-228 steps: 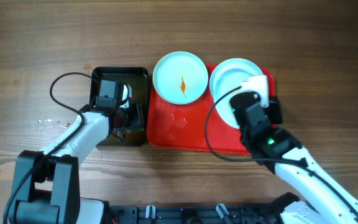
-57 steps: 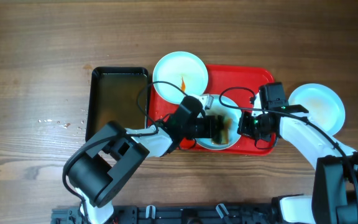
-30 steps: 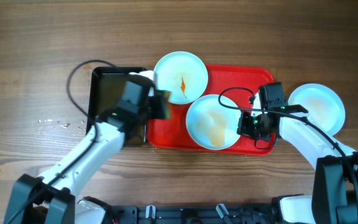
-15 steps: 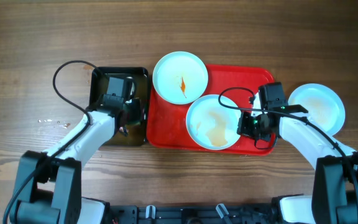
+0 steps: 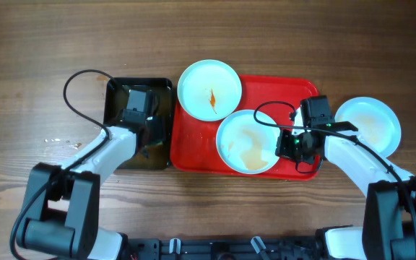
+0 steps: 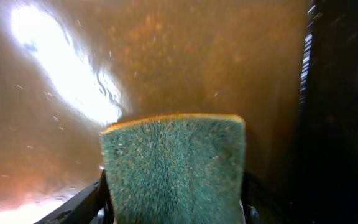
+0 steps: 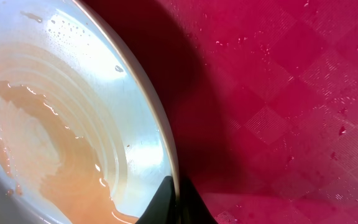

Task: Clean dirty plates on tray and stack at the side
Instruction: 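Lift the plate with right gripper and stack it on the first plate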

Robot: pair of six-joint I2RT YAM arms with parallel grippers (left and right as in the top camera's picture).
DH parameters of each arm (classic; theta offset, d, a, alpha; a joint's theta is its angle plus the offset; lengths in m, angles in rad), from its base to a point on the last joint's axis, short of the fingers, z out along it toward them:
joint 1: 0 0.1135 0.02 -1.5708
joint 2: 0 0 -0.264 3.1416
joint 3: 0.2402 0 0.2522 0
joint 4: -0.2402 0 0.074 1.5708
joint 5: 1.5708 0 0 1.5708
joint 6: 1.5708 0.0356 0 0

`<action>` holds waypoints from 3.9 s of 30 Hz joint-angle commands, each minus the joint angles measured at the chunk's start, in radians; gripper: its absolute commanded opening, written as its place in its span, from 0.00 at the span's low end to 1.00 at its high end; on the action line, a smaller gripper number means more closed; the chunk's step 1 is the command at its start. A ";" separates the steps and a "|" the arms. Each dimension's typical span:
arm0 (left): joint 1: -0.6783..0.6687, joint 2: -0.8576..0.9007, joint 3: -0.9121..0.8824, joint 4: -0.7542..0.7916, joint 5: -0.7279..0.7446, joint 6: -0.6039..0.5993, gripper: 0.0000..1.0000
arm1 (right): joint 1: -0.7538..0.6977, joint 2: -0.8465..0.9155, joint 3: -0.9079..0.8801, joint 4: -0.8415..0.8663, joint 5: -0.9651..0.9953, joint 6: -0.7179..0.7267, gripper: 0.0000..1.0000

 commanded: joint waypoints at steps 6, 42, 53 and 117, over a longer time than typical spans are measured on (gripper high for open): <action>0.007 0.053 -0.007 0.080 -0.016 0.002 0.04 | 0.002 0.000 -0.010 -0.010 0.028 -0.022 0.04; 0.007 0.050 -0.007 -0.048 0.197 0.002 0.67 | 0.008 -0.497 -0.003 0.011 0.454 -0.224 0.04; 0.007 0.050 -0.007 0.040 0.197 0.002 0.69 | 0.222 -0.497 -0.003 0.019 0.878 -0.253 0.04; 0.007 0.050 -0.007 0.005 0.197 0.002 0.66 | -0.650 -0.282 0.059 0.079 -0.309 -0.124 0.36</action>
